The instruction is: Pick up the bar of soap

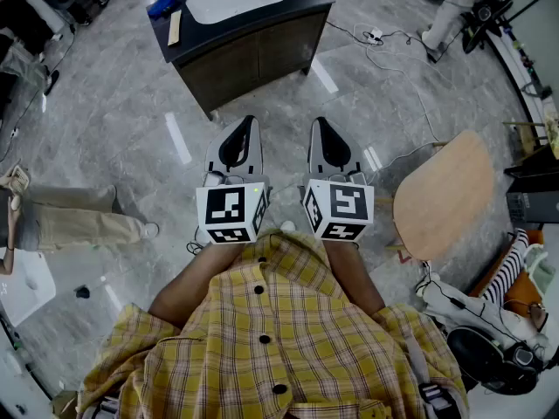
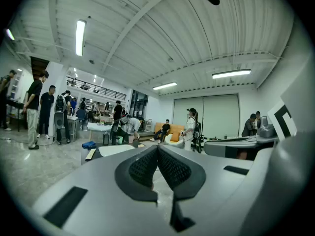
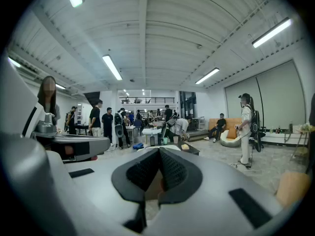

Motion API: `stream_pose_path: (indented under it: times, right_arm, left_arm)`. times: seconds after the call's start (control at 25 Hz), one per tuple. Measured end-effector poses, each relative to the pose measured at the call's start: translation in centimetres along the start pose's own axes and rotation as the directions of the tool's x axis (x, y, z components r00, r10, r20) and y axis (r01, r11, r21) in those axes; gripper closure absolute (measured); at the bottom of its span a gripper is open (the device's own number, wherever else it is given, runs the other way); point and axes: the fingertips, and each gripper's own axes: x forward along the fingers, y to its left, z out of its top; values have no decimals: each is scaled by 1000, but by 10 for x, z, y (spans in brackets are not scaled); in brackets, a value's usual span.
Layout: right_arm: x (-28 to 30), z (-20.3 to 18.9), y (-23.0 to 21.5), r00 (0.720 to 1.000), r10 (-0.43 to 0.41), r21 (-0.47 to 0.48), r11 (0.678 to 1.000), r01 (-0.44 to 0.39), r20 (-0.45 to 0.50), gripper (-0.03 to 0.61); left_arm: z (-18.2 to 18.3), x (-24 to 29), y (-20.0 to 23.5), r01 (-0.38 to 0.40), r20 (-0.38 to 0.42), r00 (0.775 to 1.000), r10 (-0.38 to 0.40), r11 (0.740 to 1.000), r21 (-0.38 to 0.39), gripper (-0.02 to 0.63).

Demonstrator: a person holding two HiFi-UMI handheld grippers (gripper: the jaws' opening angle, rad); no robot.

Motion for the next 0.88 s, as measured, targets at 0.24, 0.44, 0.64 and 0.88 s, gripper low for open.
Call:
stream_pose_path:
  times: [0.24,0.44,0.64,0.88]
  right_arm:
    - [5,2,1,1000,-2,2,1000,2,0,560]
    - [-2,-2,-4,1000,2,11,1000,-2,-1,560]
    - [-8,-1,-11,1000,17,6,1000,-17,13,560]
    - [-25,-13,-35,999,36,17,999,-37,13,560]
  left_arm:
    - [1,4,4,2,-5,1000,-2,1000,3,601]
    - [-4,-1,-3,-3,-12,1000,3,1000,12,601]
    - [-9,-2,-10,-24,-23,999,24,1000,14,601]
    - [-15,0,-38,-47,-13,999,47,999,17,601]
